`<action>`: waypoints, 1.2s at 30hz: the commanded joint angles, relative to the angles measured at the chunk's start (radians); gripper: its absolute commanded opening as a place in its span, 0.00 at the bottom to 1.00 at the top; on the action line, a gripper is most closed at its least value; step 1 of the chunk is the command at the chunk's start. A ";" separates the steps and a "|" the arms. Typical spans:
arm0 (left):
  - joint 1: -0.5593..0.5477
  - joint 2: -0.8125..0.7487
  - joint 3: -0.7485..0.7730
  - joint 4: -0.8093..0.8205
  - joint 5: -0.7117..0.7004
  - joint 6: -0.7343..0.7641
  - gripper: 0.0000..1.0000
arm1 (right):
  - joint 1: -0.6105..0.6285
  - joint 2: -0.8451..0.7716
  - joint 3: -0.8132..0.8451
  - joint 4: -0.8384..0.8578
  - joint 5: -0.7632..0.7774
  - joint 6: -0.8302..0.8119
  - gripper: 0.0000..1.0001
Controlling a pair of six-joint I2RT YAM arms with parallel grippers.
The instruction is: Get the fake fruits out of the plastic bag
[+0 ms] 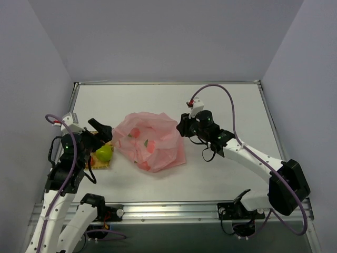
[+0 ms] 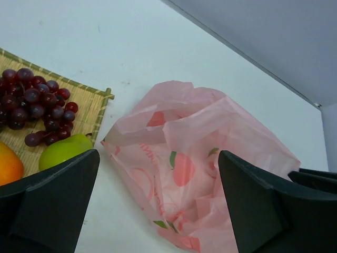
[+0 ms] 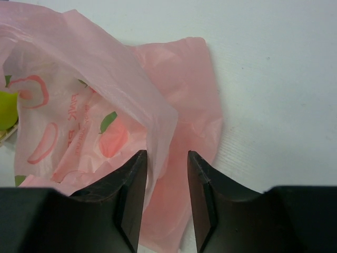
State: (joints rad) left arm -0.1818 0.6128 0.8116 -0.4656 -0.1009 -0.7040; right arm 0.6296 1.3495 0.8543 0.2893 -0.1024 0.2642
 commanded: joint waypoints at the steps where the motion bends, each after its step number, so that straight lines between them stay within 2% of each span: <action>1: 0.004 -0.008 0.072 -0.067 0.101 0.067 0.94 | -0.004 -0.081 0.043 -0.067 0.099 -0.003 0.34; 2: 0.005 -0.011 0.078 -0.074 0.131 0.077 0.94 | -0.010 -0.093 0.052 -0.084 0.128 -0.002 0.37; 3: 0.005 -0.013 0.089 -0.074 0.177 0.096 0.94 | -0.008 -0.122 0.063 -0.123 0.133 0.003 0.46; 5: 0.005 -0.024 0.109 -0.068 0.229 0.119 0.94 | 0.002 -0.159 0.101 -0.160 0.162 0.006 0.57; 6: 0.005 -0.027 0.121 -0.062 0.256 0.139 0.94 | 0.007 -0.203 0.112 -0.192 0.177 0.015 0.69; 8: 0.005 -0.045 0.159 -0.033 0.343 0.155 0.94 | 0.012 -0.249 0.141 -0.223 0.199 0.029 0.81; 9: 0.004 -0.051 0.170 -0.018 0.375 0.170 0.94 | 0.015 -0.304 0.146 -0.237 0.202 0.036 0.98; 10: 0.005 -0.059 0.191 0.011 0.444 0.176 0.94 | 0.018 -0.335 0.147 -0.240 0.205 0.058 1.00; 14: 0.005 -0.084 0.250 0.012 0.553 0.266 0.94 | 0.021 -0.540 0.124 -0.248 0.294 0.105 1.00; 18: 0.005 -0.111 0.285 -0.062 0.507 0.331 0.94 | 0.022 -0.709 0.088 -0.266 0.404 0.135 1.00; 21: 0.005 -0.153 0.246 -0.084 0.488 0.351 0.94 | 0.022 -0.811 0.033 -0.271 0.476 0.147 1.00; 28: 0.005 -0.199 0.181 -0.136 0.451 0.345 0.94 | 0.022 -0.839 -0.057 -0.283 0.474 0.193 1.00; 36: 0.005 -0.225 0.155 -0.163 0.368 0.341 0.94 | 0.022 -0.799 0.002 -0.285 0.395 0.159 1.00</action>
State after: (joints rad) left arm -0.1818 0.3958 0.9676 -0.6270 0.3168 -0.3695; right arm 0.6491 0.5514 0.7979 -0.0330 0.3199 0.4385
